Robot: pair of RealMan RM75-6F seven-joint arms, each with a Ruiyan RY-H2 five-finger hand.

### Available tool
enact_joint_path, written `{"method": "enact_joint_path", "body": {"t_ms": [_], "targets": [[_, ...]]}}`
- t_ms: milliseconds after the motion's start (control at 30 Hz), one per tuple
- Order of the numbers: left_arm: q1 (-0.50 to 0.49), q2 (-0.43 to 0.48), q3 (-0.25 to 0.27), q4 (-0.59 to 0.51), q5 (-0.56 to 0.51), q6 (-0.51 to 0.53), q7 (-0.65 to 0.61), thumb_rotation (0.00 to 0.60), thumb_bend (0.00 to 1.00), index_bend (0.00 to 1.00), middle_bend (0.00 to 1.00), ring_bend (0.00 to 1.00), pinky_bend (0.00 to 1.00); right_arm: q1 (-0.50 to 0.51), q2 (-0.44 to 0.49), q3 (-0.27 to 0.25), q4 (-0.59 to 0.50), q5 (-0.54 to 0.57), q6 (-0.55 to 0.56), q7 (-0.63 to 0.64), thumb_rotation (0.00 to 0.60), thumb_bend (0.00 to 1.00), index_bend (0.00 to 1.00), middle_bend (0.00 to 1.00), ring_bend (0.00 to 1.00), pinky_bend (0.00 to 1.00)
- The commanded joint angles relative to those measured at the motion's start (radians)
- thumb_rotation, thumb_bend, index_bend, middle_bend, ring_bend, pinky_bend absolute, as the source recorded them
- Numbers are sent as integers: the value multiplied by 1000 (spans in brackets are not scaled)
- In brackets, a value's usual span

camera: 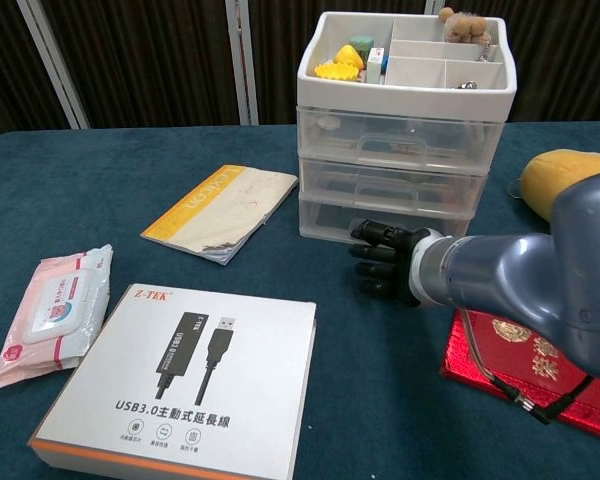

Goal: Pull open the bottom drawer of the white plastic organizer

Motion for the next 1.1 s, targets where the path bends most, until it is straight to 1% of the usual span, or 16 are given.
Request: {"method": "enact_joint_path", "body": {"t_ms": [33,300,467,667,700,800,833,1000,1100], "targets": [[-1,0,0,-1,0,-1,0,600,14,0,0,0,19,-1,0,-2,-4,0,-1,-1,600,901,248,879,882,931],[0,1,2,-3,1,-1,-1,600,13,0,0,0,19,-22,6,-27,-44,-20,-5,-2,600,903,259,879,882,931],[1,0,3,-5,3,0,2,600,14,0,0,0,19,-42,14,-56,-80,-37,-5,-4,600,906,259,879,882,931],[1,0,2,-6,3,0,4,600,14,0,0,0,19,-72,25,-107,-133,-66,2,-11,600,908,251,879,881,931],[1,0,2,-6,2,0,3,600,13,0,0,0,19,-75,27,-116,-139,-73,4,-15,600,908,226,879,879,931],[1,0,2,-6,2,0,4,600,13,0,0,0,19,-81,29,-142,-156,-96,11,-27,600,905,50,867,866,923],[1,0,1,-6,1,0,4,600,13,0,0,0,19,-83,32,-150,-163,-105,10,-31,600,900,11,861,860,916],[2,0,0,-6,-1,2,3,600,13,0,0,0,20,-86,49,-198,-193,-163,6,-68,600,870,0,841,843,897],[2,1,0,-7,-1,2,2,600,15,0,0,0,20,-89,59,-216,-217,-183,6,-81,600,863,0,837,842,895]]}}
